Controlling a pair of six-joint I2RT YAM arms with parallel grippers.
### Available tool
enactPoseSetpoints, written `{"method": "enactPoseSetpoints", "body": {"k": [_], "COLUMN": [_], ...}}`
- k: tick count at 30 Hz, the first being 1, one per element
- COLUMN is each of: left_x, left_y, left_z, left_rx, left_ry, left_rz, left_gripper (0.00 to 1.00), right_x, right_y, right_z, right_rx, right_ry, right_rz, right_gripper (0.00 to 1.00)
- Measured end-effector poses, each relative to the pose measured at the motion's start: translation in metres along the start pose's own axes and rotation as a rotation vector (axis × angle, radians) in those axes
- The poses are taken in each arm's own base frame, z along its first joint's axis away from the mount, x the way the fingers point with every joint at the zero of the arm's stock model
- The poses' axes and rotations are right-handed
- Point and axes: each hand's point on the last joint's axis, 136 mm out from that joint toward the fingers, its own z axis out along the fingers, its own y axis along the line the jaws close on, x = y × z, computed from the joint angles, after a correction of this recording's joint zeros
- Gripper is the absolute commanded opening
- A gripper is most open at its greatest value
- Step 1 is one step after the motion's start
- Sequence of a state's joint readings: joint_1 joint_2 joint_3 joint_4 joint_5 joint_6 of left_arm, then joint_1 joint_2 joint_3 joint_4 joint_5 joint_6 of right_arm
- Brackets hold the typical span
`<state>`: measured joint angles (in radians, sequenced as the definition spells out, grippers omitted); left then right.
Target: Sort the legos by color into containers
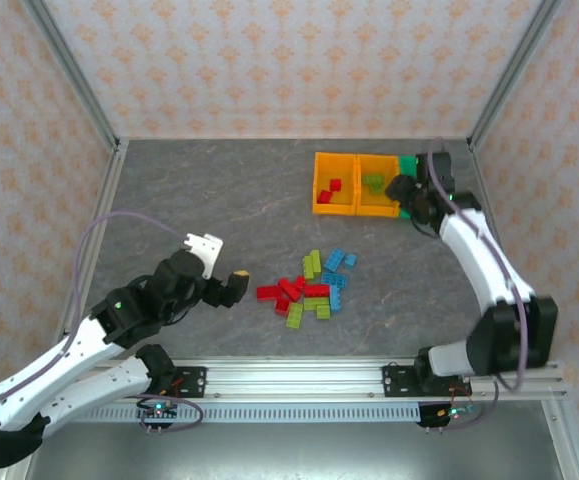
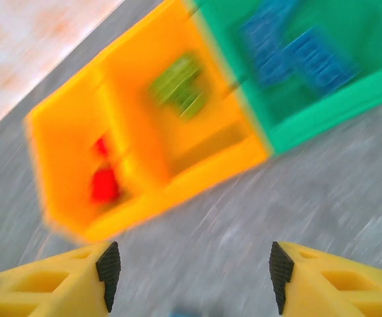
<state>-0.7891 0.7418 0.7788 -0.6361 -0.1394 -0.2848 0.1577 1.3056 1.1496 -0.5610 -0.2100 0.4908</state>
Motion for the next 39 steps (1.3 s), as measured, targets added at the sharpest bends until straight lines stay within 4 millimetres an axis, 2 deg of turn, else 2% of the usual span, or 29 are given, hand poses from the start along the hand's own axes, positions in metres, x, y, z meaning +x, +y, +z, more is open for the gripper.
{"method": "enactPoseSetpoints", "body": {"k": [2,6,10,13,19,24,28,29,32,39], "left_x": [0.002,0.018,0.044,0.063,0.087,0.105,0.123,0.122,0.123,0.128], "left_y": [-0.001,-0.003,-0.003,-0.005,-0.022,-0.031,-0.037,-0.04,-0.042,-0.036], "left_z": [0.015,0.046,0.074,0.091,0.118,0.134,0.148,0.152,0.156,0.151], "left_rx": [-0.038,-0.117,-0.21,-0.252,-0.229,-0.212,-0.21,-0.198,-0.194,-0.195], "left_ry": [0.04,0.138,0.243,0.311,0.394,0.453,0.514,0.51,0.516,0.495], "left_rz": [-0.103,-0.27,-0.388,-0.431,-0.518,-0.529,-0.524,-0.528,-0.527,-0.522], "left_gripper": [0.98,0.95,0.93,0.93,0.92,0.92,0.92,0.91,0.89,0.76], "right_x": [0.035,0.099,0.163,0.185,0.189,0.193,0.193,0.192,0.19,0.187], "right_y": [0.024,0.045,0.036,0.021,0.012,0.008,0.008,0.008,0.008,0.008], "right_z": [-0.029,-0.066,-0.078,-0.077,-0.073,-0.063,-0.063,-0.063,-0.066,-0.068], "right_rx": [-0.128,-0.277,-0.312,-0.27,-0.226,-0.183,-0.179,-0.179,-0.183,-0.185], "right_ry": [0.046,0.175,0.367,0.446,0.468,0.495,0.492,0.49,0.476,0.461], "right_rz": [-0.078,-0.212,-0.293,-0.304,-0.305,-0.301,-0.294,-0.291,-0.282,-0.268], "right_gripper": [0.68,0.71,0.75,0.76,0.76,0.77,0.76,0.77,0.77,0.77]}}
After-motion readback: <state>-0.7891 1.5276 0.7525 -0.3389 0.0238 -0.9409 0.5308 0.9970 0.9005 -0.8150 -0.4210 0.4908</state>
